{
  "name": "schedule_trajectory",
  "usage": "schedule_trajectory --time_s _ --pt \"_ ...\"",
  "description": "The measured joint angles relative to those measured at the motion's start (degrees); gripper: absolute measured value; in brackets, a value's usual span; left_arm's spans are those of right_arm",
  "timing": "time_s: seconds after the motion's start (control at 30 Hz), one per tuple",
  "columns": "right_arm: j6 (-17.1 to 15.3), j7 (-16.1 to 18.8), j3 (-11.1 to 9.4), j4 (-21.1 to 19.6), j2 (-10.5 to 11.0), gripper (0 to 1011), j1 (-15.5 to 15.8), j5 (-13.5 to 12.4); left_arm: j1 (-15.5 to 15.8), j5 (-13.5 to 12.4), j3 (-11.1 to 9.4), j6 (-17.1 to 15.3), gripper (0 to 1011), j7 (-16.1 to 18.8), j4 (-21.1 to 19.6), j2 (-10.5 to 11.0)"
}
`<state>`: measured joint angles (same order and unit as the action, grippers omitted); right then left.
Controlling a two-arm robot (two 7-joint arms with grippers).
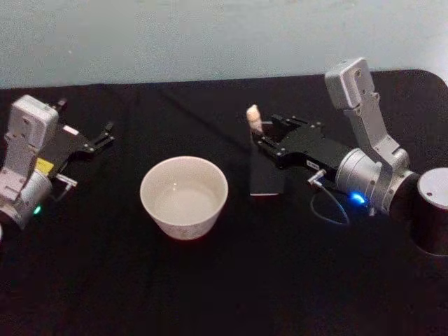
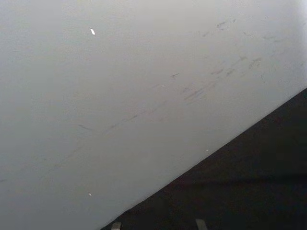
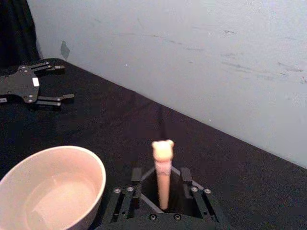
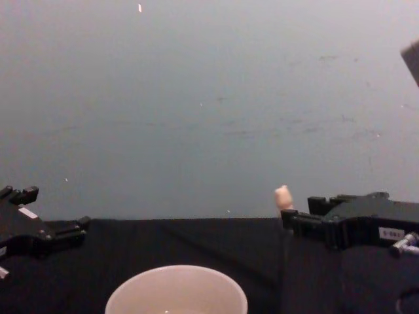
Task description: Pick up the stirring spoon with one hand, stir inside the cup, then place it back in its original position.
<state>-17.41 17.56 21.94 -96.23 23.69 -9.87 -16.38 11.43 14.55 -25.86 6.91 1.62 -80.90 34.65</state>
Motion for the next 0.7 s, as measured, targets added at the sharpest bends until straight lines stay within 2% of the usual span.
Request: schedule_trajectory --time_s 0.03,0.13,0.37,0.4,0.6,0.7 --pt "0.0 0.0 0.0 0.0 0.0 492 0.0 0.0 0.0 0.0 0.0 0.0 1001 0.0 0.0 0.0" --pt "0.01 0.01 -0.02 -0.02 0.01 614 0.0 -0.02 0.0 0.0 0.0 0.0 1001 0.0 0.0 0.0" --pt "0.03 0.04 -0.03 -0.04 0.02 809 0.0 -0.05 0.0 0.0 0.0 0.0 1001 0.0 0.0 0.0" --pt "0.03 0.04 -0.02 -0.04 0.01 865 0.0 -0.06 0.0 0.0 0.0 0.0 1001 0.0 0.0 0.0" --pt "0.03 0.05 -0.02 -0.04 0.02 1002 0.0 -0.08 0.0 0.0 0.0 0.0 1001 0.0 0.0 0.0" --pt "0.03 0.05 -0.02 -0.04 0.01 1002 0.0 -0.09 0.0 0.0 0.0 0.0 1001 0.0 0.0 0.0"
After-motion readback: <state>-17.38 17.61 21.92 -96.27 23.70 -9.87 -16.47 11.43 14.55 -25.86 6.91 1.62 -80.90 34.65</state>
